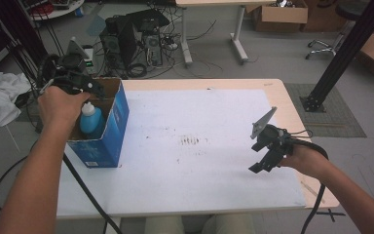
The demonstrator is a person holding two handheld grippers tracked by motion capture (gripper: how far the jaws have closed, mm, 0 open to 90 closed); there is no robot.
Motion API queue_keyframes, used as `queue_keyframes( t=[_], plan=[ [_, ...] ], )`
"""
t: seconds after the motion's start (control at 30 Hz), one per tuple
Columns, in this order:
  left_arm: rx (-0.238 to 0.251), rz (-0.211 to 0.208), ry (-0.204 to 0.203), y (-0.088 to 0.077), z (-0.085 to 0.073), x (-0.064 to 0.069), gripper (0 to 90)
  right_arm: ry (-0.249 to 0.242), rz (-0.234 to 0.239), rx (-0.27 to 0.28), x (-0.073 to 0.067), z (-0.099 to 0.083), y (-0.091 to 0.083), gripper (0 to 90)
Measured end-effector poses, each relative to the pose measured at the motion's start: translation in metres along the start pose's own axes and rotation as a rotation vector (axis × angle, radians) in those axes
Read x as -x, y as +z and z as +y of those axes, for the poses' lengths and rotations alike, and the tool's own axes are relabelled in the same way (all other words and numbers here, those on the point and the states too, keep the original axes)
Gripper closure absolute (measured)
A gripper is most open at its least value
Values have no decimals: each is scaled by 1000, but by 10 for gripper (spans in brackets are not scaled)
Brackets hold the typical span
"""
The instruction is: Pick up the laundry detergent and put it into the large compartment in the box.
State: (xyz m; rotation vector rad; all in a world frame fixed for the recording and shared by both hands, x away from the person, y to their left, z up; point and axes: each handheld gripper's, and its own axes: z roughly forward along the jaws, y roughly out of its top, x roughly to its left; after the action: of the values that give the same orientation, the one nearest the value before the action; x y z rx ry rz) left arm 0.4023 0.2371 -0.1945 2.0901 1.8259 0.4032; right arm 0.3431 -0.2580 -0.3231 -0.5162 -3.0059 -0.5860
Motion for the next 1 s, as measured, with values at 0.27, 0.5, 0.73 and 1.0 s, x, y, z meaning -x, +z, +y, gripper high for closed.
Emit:
queue_keyframes(
  t=[0.27,0.5,0.73,1.0],
  plan=[
    [49,-32,74,-12,12,26,240,2,-4,0,-1,1,-2,202],
    [56,-46,150,-16,24,50,202,8,-4,-1,-1,0,-2,202],
    [61,-67,221,-18,36,74,186,16,-5,-2,-1,-1,-4,202],
    [71,-99,320,-14,48,102,182,20,-9,0,0,0,-4,202]
  ],
)
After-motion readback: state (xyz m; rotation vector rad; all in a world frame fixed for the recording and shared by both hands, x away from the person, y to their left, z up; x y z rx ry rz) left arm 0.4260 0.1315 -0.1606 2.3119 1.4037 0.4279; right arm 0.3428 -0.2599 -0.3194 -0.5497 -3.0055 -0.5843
